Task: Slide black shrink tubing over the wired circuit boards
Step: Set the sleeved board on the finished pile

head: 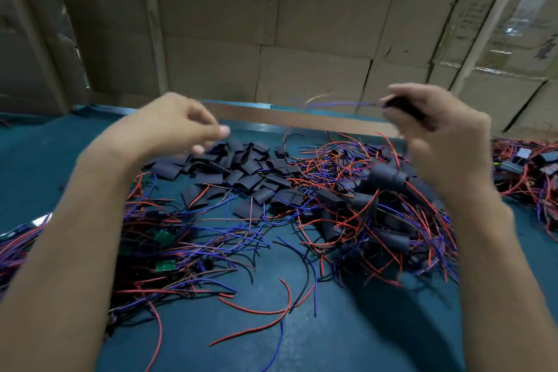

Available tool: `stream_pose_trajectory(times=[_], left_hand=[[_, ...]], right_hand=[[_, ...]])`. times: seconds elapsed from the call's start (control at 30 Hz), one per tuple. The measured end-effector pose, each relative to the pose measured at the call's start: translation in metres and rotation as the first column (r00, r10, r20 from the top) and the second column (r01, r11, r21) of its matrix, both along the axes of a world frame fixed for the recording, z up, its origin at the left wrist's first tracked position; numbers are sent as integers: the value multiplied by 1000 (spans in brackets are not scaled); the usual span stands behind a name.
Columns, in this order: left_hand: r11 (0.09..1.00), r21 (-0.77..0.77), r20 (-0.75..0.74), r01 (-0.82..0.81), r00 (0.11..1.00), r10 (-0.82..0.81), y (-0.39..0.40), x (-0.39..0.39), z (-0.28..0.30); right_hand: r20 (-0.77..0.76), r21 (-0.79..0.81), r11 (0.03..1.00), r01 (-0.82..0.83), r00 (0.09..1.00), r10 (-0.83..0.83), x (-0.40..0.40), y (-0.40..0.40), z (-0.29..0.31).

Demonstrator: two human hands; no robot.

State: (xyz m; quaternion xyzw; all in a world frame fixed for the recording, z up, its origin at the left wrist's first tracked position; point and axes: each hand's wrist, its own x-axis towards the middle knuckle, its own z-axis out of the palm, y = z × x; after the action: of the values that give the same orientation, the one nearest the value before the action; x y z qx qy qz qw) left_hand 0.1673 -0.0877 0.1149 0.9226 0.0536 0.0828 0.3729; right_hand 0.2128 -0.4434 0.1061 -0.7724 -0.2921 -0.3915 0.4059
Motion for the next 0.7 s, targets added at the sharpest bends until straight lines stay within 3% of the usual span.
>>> stream_pose_trajectory(times=[0.07,0.13,0.2,0.27,0.3,0.47,0.57,0.63,0.7], left_hand=[[952,306,-196,-9,978,73,19,5,-13],[915,395,-480,87,868,124,23,5,-30],[895,415,-628,161,763,154,21,6,-46],[877,456,-607,148,773,186,22,12,-59],[879,460,-584,123,787,196,23,14,-61],[903,411,-508,128,854,110,14,13,-47],[943,294,-380,157,924,-36,6,4,-23],[958,219,-275,185,954,-122,0,-5,-4],[968,124,-120,217,972,-203,-8,-16,11]], right_hand=[[-8,59,993,100,995,-100,7,-23,-3],[-114,1,973,233,966,-231,12,-38,-11],[-291,-207,918,339,874,-389,14,-43,-18],[-373,-375,853,364,783,-498,14,-33,-24],[-351,-380,850,365,793,-498,13,-25,-24],[-55,-128,947,296,951,-305,-4,30,-20],[20,-89,983,160,987,-159,-17,59,-20],[-71,-75,997,34,997,-39,-23,73,-20],[-285,-56,992,-116,954,95,-28,83,-19]])
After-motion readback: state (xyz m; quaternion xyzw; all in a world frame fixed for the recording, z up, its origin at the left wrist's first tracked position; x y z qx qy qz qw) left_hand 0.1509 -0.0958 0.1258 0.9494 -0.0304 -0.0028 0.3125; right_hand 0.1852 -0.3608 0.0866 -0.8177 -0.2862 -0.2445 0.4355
